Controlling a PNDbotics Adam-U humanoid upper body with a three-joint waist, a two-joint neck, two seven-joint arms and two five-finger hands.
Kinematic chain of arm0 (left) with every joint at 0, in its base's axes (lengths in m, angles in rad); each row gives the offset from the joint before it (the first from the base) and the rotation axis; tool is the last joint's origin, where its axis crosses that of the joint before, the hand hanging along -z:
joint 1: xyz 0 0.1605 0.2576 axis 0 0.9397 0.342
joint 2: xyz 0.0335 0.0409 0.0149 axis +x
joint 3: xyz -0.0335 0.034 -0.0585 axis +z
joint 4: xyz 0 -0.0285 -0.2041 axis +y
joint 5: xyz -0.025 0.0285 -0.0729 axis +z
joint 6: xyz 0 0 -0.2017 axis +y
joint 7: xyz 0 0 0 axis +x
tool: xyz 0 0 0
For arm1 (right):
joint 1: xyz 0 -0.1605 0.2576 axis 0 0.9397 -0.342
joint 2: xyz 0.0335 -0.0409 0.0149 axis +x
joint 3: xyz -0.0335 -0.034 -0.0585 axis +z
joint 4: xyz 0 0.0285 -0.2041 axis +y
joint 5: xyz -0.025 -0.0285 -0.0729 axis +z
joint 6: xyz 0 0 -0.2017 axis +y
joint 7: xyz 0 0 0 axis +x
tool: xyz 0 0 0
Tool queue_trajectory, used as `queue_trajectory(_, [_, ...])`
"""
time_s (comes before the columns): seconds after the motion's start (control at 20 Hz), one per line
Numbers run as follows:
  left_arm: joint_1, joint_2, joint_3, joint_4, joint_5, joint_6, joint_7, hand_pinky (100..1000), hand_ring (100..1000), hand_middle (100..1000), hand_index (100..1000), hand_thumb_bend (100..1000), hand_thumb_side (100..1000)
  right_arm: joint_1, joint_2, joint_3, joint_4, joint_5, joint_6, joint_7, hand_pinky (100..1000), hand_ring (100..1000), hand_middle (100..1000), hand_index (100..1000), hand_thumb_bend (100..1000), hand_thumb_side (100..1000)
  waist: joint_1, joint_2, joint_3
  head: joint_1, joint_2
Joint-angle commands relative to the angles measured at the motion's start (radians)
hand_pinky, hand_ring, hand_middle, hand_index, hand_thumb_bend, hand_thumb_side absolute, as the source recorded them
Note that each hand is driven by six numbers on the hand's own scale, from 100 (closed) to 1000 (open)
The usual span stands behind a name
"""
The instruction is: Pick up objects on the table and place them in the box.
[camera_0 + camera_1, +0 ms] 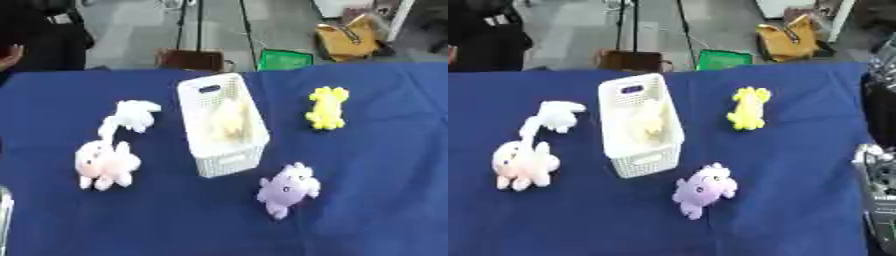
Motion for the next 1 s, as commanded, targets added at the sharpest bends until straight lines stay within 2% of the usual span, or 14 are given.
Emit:
queue_trajectory(0.05, [-0.013, 0.009, 0.001, -0.018, 0.005, -0.053, 0.056, 562, 557, 660, 739, 100, 633, -0.007, -0.011, -0.003, -0.017, 0.003, -0.01, 0.0, 778, 726, 723, 780, 100, 805, -0.001, -0.015, 0.002, 0.001, -0.004])
queue_trajectory(0.1, [-0.013, 0.009, 0.001, -0.018, 0.005, -0.053, 0.056, 562, 556, 660, 739, 100, 633, -0.007, -0.011, -0.003, -0.017, 0.003, -0.009, 0.004, 780, 731, 729, 786, 100, 822, -0.001, -0.016, 0.002, 0.001, -0.004])
queue_trajectory(0.15, [-0.013, 0.009, 0.001, -0.018, 0.005, -0.053, 0.056, 562, 557, 660, 739, 100, 633, -0.006, -0.011, -0.002, -0.017, 0.004, -0.007, 0.012, 781, 740, 734, 804, 100, 876, -0.001, -0.016, 0.002, 0.0, -0.004])
queue_trajectory(0.5, [-0.013, 0.009, 0.0, -0.018, 0.006, -0.053, 0.055, 562, 556, 660, 739, 100, 633, -0.006, -0.012, -0.005, -0.017, 0.01, 0.013, 0.035, 728, 709, 700, 795, 100, 858, 0.0, -0.019, 0.001, -0.002, -0.003])
queue_trajectory(0.6, [-0.013, 0.009, 0.001, -0.018, 0.006, -0.053, 0.054, 561, 556, 660, 739, 100, 633, -0.008, -0.02, -0.006, -0.017, 0.011, 0.032, 0.045, 700, 702, 699, 799, 100, 885, -0.001, -0.02, 0.001, -0.001, -0.002])
queue_trajectory(0.65, [-0.013, 0.01, 0.001, -0.018, 0.005, -0.052, 0.054, 561, 556, 660, 739, 100, 633, -0.011, -0.034, -0.006, -0.017, 0.015, 0.047, 0.057, 686, 704, 706, 819, 100, 944, -0.001, -0.021, 0.001, 0.0, 0.0])
queue_trajectory(0.75, [-0.011, 0.011, 0.001, -0.018, 0.005, -0.052, 0.054, 561, 556, 660, 739, 100, 633, -0.025, -0.078, -0.003, -0.017, 0.029, 0.1, 0.11, 665, 704, 719, 841, 100, 957, -0.004, -0.024, 0.001, 0.0, 0.004])
queue_trajectory(0.9, [-0.009, 0.012, 0.0, -0.018, 0.005, -0.05, 0.053, 561, 556, 661, 738, 100, 633, -0.065, -0.166, 0.014, -0.017, 0.072, 0.201, 0.257, 644, 700, 723, 852, 100, 967, -0.009, -0.029, 0.0, -0.002, 0.009])
queue_trajectory(1.0, [-0.008, 0.012, -0.001, -0.018, 0.006, -0.05, 0.051, 561, 556, 661, 738, 100, 633, -0.092, -0.2, 0.025, -0.017, 0.097, 0.253, 0.353, 641, 699, 724, 855, 100, 969, -0.011, -0.031, 0.0, -0.003, 0.012])
